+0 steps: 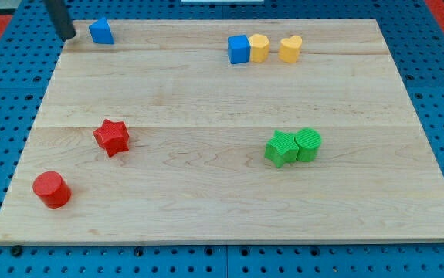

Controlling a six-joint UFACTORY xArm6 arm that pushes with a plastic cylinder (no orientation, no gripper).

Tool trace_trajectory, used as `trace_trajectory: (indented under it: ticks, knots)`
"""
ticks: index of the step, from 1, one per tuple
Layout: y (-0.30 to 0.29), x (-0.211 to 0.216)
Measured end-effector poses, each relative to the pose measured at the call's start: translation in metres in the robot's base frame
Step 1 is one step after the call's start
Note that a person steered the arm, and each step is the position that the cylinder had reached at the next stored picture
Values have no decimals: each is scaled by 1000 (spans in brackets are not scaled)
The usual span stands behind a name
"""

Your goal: Slide the blue triangle closer to the blue cube

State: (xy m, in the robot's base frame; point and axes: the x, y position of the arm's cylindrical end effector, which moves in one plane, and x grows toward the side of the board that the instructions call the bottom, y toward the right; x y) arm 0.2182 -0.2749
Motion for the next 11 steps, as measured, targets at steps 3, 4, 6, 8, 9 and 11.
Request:
trace_trajectory:
  ticks: [3,4,6,8,9,11]
  knots:
    - [161,12]
    - [102,13]
    - [182,39]
    - [206,56]
    - [220,73]
    - [252,62]
